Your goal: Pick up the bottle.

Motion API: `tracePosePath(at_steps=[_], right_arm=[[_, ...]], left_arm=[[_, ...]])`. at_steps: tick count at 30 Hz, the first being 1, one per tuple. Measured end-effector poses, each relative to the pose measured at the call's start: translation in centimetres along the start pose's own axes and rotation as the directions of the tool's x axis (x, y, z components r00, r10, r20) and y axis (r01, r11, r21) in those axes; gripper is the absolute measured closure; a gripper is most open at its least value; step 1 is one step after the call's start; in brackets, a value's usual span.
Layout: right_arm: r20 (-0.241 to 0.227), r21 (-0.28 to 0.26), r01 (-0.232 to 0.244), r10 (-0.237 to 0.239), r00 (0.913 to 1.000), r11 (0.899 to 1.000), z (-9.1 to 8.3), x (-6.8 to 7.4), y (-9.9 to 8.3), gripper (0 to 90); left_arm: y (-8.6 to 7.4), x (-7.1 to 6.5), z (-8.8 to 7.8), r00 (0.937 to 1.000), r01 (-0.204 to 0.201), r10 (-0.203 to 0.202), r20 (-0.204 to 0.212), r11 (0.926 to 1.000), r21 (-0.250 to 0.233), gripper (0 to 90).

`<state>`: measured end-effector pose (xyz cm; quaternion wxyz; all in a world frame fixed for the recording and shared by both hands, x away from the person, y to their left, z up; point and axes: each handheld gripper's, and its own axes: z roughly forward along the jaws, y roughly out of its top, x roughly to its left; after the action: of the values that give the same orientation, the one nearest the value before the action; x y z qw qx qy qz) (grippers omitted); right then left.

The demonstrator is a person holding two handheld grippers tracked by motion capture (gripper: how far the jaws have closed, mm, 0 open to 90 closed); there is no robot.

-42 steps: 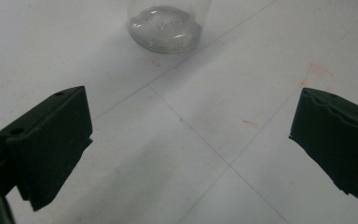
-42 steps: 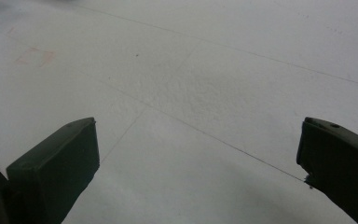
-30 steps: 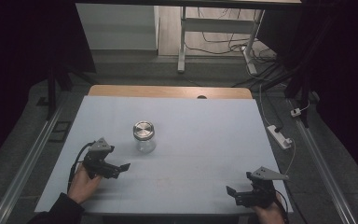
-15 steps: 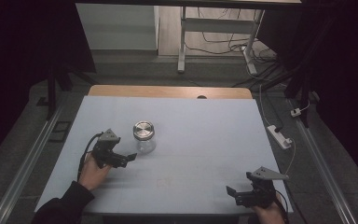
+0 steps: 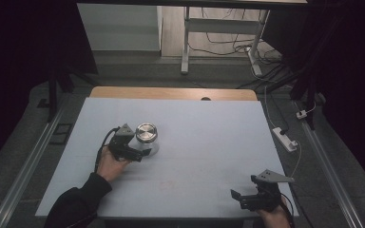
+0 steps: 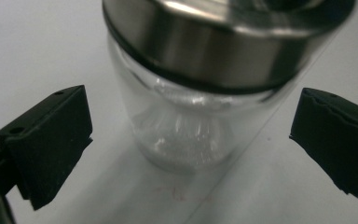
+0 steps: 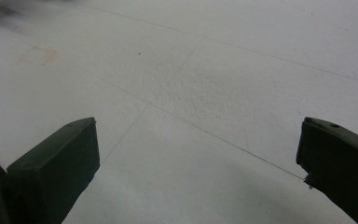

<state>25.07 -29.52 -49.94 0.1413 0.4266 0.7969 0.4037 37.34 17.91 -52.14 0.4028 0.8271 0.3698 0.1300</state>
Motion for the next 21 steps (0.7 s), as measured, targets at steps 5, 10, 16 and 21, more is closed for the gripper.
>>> tracePosePath(at_steps=[5, 10, 16, 21], right_arm=[[-0.003, 0.002, -0.001, 0.001, 1.0, 1.0, 0.0, 0.0, 0.0, 0.0], [-0.004, 0.001, -0.002, 0.002, 1.0, 1.0, 0.0, 0.0, 0.0, 0.0], [-0.007, 0.0, -0.004, 0.004, 1.0, 1.0, 0.0, -0.1, 0.0, 0.0], [-0.006, 0.001, -0.002, 0.002, 1.0, 1.0, 0.0, -0.1, 0.0, 0.0]], left_arm=[[0.6, 0.2, 1.1, 1.0, -0.009, 0.009, 0.002, 1.0, 0.004, 0.0], [1.0, 0.4, 1.8, 0.9998, -0.016, 0.016, 0.016, 0.9999, 0.002, 0.1], [1.2, 0.4, 2.1, 0.9997, -0.021, 0.021, 0.009, 0.9998, 0.001, 3.2], [1.3, 0.2, 1.9, 0.9988, -0.041, 0.041, 0.025, 0.9991, -0.002, 10.9]])
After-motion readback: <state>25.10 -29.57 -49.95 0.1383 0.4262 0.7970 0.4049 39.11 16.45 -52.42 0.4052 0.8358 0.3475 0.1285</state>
